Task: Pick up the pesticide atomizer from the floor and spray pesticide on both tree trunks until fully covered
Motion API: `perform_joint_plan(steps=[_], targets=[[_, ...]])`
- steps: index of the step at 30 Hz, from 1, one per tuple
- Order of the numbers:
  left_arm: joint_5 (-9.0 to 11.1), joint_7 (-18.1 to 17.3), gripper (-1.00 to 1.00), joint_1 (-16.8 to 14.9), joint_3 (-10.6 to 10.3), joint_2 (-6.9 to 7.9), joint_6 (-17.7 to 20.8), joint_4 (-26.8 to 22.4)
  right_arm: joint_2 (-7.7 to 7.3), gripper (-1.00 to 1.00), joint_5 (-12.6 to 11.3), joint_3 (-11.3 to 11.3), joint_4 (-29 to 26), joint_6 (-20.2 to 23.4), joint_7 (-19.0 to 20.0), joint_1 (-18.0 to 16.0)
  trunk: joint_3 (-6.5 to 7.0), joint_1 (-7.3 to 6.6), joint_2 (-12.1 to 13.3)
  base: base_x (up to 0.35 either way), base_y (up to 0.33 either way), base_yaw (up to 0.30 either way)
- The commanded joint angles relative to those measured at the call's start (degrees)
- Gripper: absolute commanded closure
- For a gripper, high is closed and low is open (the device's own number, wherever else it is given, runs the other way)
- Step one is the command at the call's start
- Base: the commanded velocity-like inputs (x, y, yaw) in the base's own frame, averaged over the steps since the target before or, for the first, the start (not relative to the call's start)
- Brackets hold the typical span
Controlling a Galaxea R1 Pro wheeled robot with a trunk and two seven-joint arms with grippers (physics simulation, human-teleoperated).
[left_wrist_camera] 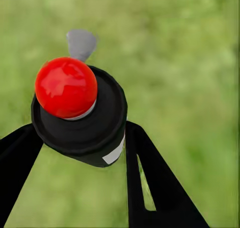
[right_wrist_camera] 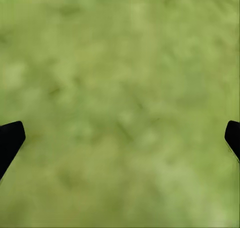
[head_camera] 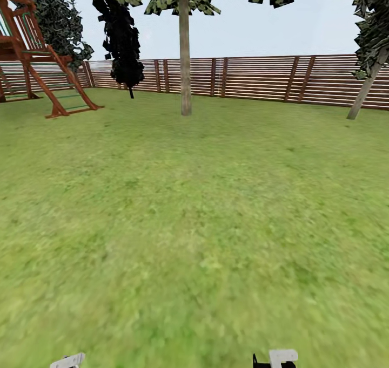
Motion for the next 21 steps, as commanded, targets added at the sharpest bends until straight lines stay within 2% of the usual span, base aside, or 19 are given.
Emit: perform_joint_plan(steps=[1, 21], targets=[[0.0, 0.0, 1.0, 0.0, 0.0, 0.0, 0.0, 0.0, 0.0, -1.0, 0.0, 0.0, 0.0, 0.0, 0.0, 0.0, 0.0, 0.0, 0.0, 0.341, 0.0, 0.0], [0.0, 0.0, 1.0, 0.0, 0.0, 0.0, 0.0, 0.0, 0.0, -1.0, 0.0, 0.0, 0.0, 0.0, 0.0, 0.0, 0.0, 0.0, 0.0, 0.341, 0.0, 0.0]])
